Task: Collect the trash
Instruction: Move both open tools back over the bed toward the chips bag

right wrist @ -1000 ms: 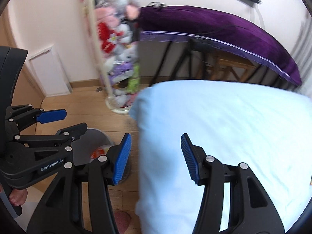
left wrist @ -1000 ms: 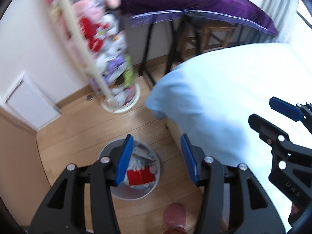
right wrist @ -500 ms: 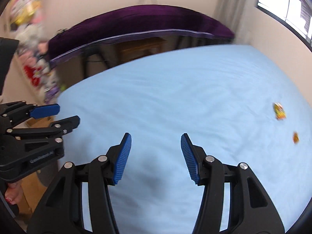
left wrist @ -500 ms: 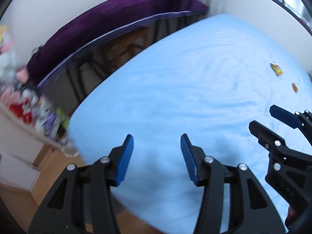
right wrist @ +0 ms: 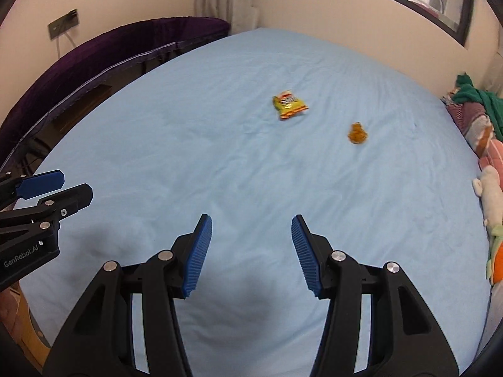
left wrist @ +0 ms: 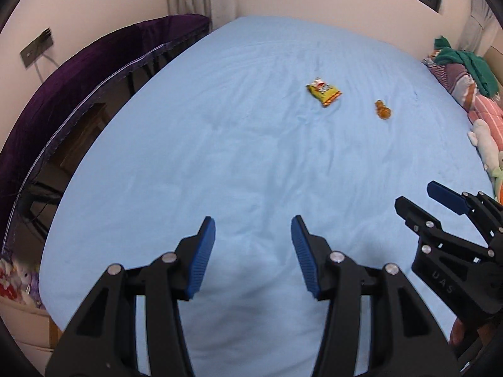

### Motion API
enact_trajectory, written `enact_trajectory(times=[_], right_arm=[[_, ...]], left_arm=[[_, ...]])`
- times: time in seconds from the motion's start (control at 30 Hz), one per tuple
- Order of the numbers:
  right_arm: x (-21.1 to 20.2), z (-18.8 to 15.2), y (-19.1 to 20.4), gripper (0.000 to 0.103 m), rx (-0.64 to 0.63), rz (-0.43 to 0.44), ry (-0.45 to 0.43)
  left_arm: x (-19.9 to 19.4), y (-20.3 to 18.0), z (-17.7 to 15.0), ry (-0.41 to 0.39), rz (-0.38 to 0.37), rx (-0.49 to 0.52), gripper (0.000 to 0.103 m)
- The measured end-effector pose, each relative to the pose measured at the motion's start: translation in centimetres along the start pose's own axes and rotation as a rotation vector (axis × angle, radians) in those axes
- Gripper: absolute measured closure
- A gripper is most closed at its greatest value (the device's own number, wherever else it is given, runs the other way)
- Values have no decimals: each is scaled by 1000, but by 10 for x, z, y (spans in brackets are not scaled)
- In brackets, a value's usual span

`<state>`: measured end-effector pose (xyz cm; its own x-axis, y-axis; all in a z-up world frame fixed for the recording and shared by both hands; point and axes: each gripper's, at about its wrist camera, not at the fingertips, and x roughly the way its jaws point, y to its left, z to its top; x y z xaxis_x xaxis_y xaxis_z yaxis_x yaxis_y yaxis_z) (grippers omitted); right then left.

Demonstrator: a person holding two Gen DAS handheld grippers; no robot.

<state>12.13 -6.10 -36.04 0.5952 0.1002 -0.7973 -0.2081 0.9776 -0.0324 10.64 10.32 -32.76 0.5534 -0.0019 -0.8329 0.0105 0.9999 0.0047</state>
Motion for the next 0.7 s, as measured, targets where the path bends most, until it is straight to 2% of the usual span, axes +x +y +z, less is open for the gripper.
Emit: enact_trajectory(times=[0.13,0.27,0.7], right_arm=[[8,6,-47,52,74,-62,1],[20,13,-80,52,136,-113,8],[96,53,-136,52,270,-191,47]], left_arm=[[17,-44,30,-13,-46,64,51],[34,-68,55,-15,-78,106,51],[122,-113,127,17,-145,217,50]])
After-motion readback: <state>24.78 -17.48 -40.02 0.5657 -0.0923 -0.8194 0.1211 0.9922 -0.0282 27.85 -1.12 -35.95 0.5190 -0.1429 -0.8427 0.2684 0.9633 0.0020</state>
